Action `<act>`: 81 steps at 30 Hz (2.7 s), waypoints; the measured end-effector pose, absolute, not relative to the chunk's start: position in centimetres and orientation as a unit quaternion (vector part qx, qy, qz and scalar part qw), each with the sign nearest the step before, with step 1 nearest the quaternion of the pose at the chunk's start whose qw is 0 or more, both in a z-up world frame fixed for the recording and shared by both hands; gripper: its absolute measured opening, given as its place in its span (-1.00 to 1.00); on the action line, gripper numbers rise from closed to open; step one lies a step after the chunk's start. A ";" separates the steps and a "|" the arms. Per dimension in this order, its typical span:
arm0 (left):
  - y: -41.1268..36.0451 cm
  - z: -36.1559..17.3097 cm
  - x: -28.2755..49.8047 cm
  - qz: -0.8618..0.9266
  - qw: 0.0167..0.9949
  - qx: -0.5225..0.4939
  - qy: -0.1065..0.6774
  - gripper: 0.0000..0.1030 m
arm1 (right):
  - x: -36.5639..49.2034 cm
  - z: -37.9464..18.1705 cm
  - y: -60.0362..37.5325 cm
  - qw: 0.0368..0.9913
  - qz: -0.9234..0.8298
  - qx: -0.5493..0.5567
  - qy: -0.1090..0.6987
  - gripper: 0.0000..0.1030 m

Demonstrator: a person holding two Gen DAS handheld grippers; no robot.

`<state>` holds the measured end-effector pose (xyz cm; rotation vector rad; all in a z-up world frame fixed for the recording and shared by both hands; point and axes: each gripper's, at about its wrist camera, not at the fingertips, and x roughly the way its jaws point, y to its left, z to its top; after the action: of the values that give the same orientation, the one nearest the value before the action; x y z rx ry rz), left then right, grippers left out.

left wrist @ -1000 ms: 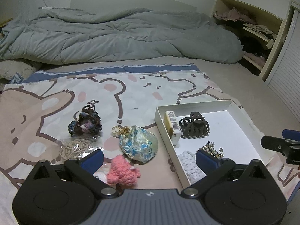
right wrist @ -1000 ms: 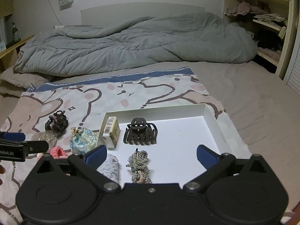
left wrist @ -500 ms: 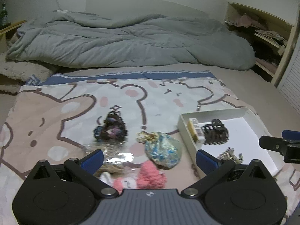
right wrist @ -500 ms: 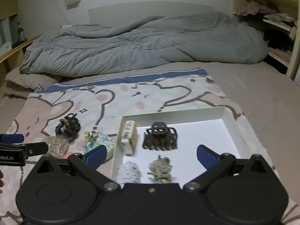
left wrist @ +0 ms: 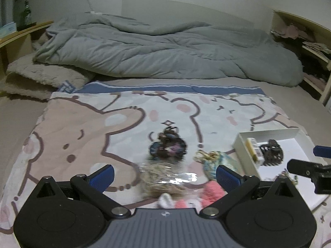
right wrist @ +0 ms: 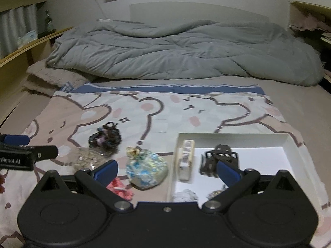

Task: Organize objects
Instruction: 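Withdraw both open tools from the box toward the remaining items, then grasp the clear bag of rubber bands with left tool while right tool grasps the pink crocheted doll, then lift and carry the rubber band bag and pink doll toward the white box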

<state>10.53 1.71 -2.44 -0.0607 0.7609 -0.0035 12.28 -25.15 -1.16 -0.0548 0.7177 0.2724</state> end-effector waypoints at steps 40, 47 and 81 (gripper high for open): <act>0.8 -12.7 22.2 -0.008 0.857 -0.059 0.512 1.00 | 15.5 -10.3 -15.9 0.830 0.324 -0.164 0.424 0.34; 1.2 -14.6 23.4 0.017 0.839 -0.056 0.540 1.00 | 15.7 -11.1 -15.1 0.808 0.359 -0.166 0.438 0.06; 5.6 -8.1 17.3 0.033 0.870 -0.079 0.485 0.35 | 14.5 -5.7 -17.0 0.857 0.315 -0.117 0.391 -0.69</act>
<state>17.34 5.60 -8.15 -0.1659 1.0135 0.0686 14.48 -17.03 -5.68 -0.2465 0.8217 0.6617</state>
